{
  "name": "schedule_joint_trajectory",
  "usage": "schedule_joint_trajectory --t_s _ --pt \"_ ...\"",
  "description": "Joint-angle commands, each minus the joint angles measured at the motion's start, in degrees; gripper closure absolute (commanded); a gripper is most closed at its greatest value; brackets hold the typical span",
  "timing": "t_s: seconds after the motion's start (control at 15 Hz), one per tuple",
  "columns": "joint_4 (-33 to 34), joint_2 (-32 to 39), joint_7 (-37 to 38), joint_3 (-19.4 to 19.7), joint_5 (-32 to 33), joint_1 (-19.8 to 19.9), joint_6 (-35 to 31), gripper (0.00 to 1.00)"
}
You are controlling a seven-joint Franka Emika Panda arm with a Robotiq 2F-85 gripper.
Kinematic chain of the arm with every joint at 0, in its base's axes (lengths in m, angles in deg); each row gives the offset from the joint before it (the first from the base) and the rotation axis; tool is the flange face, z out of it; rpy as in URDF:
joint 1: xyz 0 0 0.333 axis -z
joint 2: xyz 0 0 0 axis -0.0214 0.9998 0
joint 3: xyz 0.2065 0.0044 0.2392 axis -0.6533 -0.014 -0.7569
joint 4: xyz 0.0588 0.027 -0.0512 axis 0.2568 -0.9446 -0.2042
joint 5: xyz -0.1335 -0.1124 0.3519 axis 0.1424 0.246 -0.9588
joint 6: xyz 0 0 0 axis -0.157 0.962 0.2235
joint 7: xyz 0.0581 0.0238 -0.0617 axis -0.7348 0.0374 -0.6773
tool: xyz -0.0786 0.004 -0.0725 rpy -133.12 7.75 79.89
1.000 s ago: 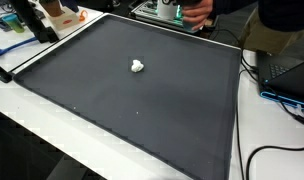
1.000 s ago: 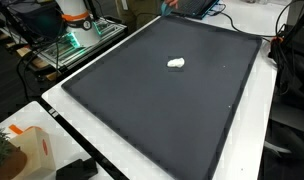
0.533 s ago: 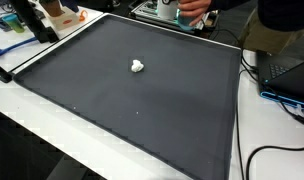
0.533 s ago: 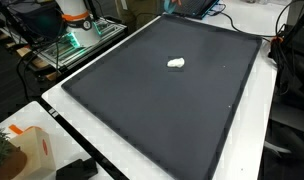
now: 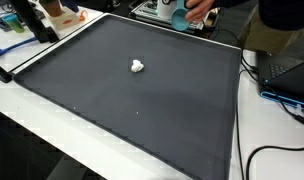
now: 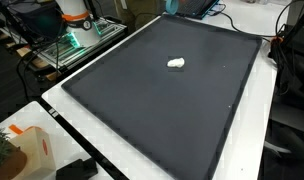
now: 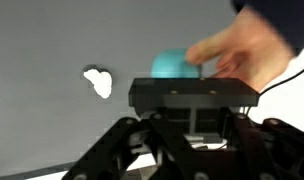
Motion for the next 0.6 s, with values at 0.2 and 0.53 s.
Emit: schedule_joint_trajectory --t_s 0.2,0.53 --pt "0.1 0.0 -0.2 -0.7 -0.4 1.0 0.2 0.54" --pt "0.1 0.0 -0.2 -0.8 -0.3 1.1 0.2 0.54"
